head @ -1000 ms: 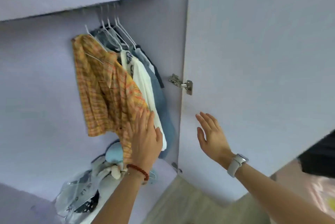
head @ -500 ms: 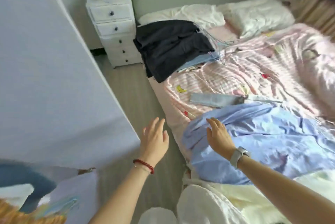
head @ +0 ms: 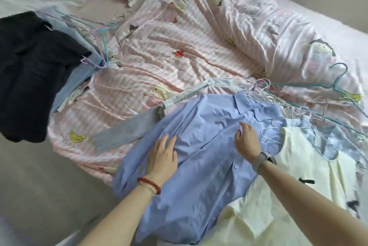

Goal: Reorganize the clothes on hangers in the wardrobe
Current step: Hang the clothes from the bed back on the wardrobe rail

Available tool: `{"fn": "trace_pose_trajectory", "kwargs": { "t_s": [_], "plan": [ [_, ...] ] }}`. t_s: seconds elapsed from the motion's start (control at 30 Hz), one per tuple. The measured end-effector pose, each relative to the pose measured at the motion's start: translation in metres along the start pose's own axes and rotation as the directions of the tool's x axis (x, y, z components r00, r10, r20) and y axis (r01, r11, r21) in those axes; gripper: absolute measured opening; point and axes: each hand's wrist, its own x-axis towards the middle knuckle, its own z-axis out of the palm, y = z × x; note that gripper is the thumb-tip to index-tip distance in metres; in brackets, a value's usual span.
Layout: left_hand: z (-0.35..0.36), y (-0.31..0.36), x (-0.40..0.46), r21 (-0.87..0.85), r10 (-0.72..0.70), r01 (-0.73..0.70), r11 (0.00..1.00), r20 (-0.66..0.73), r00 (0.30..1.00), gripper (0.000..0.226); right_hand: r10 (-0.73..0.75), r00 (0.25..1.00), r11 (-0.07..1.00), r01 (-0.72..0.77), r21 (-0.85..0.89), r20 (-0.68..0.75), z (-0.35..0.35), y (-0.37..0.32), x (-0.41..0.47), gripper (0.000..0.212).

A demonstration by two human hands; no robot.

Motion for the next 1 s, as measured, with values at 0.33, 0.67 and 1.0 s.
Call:
{"fn": "trace_pose_trajectory", "kwargs": {
  "t_s": [0.33,0.67,1.0],
  "plan": [
    [0.064,0.028,0.124,0.34,0.046,-0.127,0.932,0.235,0.971,0.059,0.1,0.994,0.967,-0.108,-0.232,-0.047,-0.027,0.064,0.165,0.034],
    [0.053,0.037,0.135,0.194,0.126,-0.138,0.971,0.073,0.989,0.043,0.216,0.945,0.976,-0.217,0.023,-0.246,-0.011,0.079,0.178,0.026],
    [-0.018,0.114,0.179,0.144,0.344,-0.32,0.936,-0.189,0.92,0.045,-0.368,0.881,0.907,0.411,0.096,-0.298,-0.014,-0.01,0.104,0.017]
  ]
}}
